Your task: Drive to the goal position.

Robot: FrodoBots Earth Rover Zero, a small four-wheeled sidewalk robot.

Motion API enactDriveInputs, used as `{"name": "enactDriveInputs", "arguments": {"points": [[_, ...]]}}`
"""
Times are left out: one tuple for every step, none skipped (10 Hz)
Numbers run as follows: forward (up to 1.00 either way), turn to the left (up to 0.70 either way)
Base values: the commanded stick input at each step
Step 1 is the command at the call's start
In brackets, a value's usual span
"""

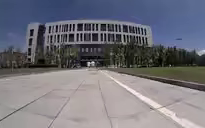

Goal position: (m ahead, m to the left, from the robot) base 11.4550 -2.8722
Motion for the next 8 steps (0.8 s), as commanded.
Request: {"name": "enactDriveInputs", "arguments": {"points": [[0.70, 0.21], [0.70, 0.35], [0.70, 0.35], [0.70, 0.35], [0.70, 0.35], [0.70, 0.12], [0.70, 0.02], [0.70, 0.02]]}}
